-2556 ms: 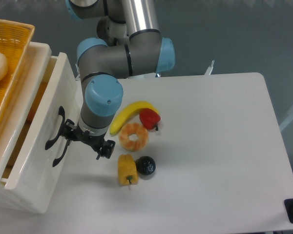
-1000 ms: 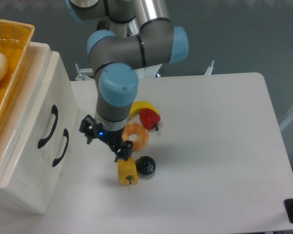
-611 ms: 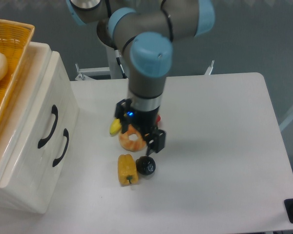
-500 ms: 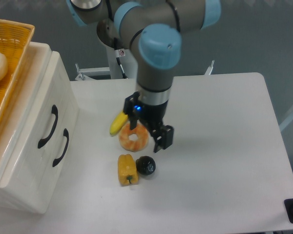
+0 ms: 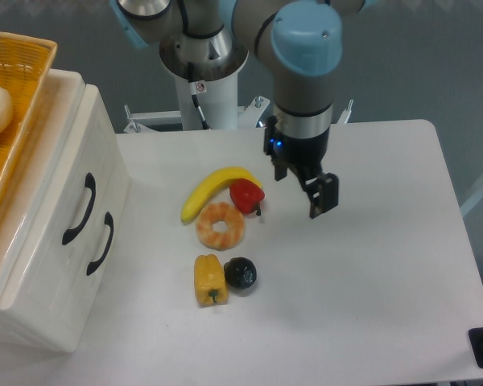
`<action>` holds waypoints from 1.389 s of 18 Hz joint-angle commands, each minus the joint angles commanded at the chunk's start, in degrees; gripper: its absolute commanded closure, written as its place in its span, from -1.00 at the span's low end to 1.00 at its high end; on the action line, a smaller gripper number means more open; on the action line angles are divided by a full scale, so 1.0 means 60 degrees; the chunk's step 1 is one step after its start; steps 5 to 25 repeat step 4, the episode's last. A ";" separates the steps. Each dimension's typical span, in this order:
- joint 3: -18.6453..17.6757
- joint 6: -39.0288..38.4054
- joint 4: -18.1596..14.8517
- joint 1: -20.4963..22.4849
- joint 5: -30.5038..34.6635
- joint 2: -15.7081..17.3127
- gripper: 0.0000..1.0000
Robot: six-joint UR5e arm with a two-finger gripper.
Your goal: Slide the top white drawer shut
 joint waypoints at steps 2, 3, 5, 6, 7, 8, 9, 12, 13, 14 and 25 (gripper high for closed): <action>-0.0059 0.0498 -0.0176 0.0353 -0.0356 0.0088 -1.00; -0.0059 0.0689 -0.0234 0.0412 -0.0356 0.0089 -1.00; -0.0059 0.0749 -0.0235 0.0413 -0.0371 0.0089 -1.00; -0.0059 0.0749 -0.0235 0.0413 -0.0371 0.0089 -1.00; -0.0059 0.0749 -0.0235 0.0413 -0.0371 0.0089 -1.00; -0.0059 0.0749 -0.0235 0.0413 -0.0371 0.0089 -1.00; -0.0059 0.0749 -0.0235 0.0413 -0.0371 0.0089 -1.00; -0.0059 0.0749 -0.0235 0.0413 -0.0371 0.0089 -1.00; -0.0059 0.0749 -0.0235 0.0413 -0.0371 0.0089 -1.00; -0.0059 0.0749 -0.0235 0.0413 -0.0371 0.0089 -1.00; -0.0059 0.0749 -0.0235 0.0413 -0.0371 0.0089 -1.00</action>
